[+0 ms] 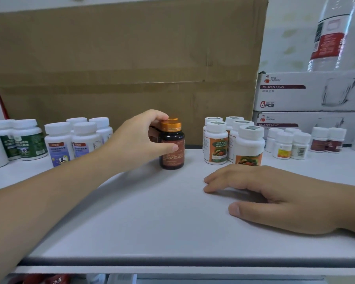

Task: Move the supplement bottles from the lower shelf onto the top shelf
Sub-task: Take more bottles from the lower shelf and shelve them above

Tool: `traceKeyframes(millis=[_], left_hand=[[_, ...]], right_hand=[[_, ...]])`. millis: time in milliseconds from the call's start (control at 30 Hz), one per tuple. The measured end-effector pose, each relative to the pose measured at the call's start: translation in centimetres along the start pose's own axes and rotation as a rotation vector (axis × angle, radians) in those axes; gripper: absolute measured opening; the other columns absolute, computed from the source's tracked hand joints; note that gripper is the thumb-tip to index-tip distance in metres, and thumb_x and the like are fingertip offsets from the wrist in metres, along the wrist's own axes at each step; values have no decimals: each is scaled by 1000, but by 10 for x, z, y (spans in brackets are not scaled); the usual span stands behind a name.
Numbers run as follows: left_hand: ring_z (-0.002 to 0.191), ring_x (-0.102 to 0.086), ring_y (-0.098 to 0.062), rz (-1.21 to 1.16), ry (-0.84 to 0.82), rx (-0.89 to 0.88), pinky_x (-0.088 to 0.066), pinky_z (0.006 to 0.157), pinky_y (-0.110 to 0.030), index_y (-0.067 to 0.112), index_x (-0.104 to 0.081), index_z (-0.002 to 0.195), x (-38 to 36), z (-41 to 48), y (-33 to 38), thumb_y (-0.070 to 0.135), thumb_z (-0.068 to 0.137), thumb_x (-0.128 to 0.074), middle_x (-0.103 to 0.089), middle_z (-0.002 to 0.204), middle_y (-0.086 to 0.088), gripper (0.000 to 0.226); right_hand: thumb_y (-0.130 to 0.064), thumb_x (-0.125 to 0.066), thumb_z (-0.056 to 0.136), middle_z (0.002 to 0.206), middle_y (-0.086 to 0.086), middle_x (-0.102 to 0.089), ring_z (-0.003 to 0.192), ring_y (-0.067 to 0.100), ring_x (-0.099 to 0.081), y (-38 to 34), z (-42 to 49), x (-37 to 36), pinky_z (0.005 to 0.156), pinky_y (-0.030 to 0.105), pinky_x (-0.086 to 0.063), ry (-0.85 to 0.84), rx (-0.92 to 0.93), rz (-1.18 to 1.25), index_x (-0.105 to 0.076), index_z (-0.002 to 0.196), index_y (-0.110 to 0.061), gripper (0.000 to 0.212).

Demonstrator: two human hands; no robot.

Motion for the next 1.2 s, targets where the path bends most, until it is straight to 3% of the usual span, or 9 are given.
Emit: traceKeyframes(millis=[267,400,533,633,767,867,967,1100,1200], left_hand=[[107,-51,-4,116,-31,21,-37,88,-20,26,-46,142,-3,-4,1,34,78,-81,-52,118,17,73],[107,-60,-9,152,-193,137,-47,94,-29,27,-46,139,4,-7,3,55,67,-82,-60,119,16,85],[97,-64,-11,490,-513,193,-52,90,-34,29,-61,114,25,-23,14,64,83,-63,-68,109,11,47],[105,-58,1,557,-643,248,-45,97,-25,44,-54,121,39,-49,22,60,89,-53,-58,114,26,35],[106,-56,6,614,-627,197,-45,97,-22,46,-51,124,70,-88,13,68,85,-50,-55,112,29,45],[97,-57,11,614,-538,165,-49,91,-22,54,-53,111,106,-121,3,101,45,-30,-58,106,30,84],[96,-56,13,621,-466,119,-50,88,-21,48,-55,116,144,-164,-8,90,60,-35,-57,106,29,73],[97,-53,20,568,-386,53,-50,78,-16,55,-52,103,192,-231,-22,107,44,-12,-59,100,30,88],[94,-56,15,541,-406,88,-51,82,-20,51,-53,101,214,-287,-45,96,61,-24,-59,100,29,67]], right_hand=[[-49,-45,96,140,-31,-41,132,-13,-30,-3,-1,3,111,14,-26,-28,-31,-26,-48,137,-40,41],[-47,-45,98,139,-27,-44,130,-11,-34,-5,-1,4,112,20,-29,-20,-13,-56,-48,137,-37,41],[-40,-48,98,135,-22,-50,123,-9,-41,-6,2,5,107,15,-31,13,-7,-94,-53,133,-33,36],[-41,-45,98,129,-19,-54,116,-6,-46,-14,1,10,102,18,-37,21,-15,-210,-55,129,-34,34],[-49,-37,96,127,-16,-52,114,7,-49,-38,-5,22,92,27,-45,16,-10,-567,-51,128,-37,37],[-48,-42,94,124,-16,-52,105,6,-48,-71,-6,30,81,22,-37,56,-21,-630,-50,130,-37,38],[-45,-45,93,115,-15,-56,100,5,-52,-115,-8,28,83,24,-43,130,-18,-548,-55,124,-35,34],[-53,-40,85,107,-18,-55,99,3,-55,-177,-15,0,86,28,-48,173,12,-450,-57,118,-37,40],[-54,-38,87,112,-17,-54,97,0,-50,-213,-19,-40,83,20,-42,132,31,-449,-56,121,-38,42]])
Point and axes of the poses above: each hand's wrist, its own z-axis towards the middle knuckle, its own x-axis out of the back of the hand, y = z × x, the point moved 3 cm from there along z, towards the middle knuckle
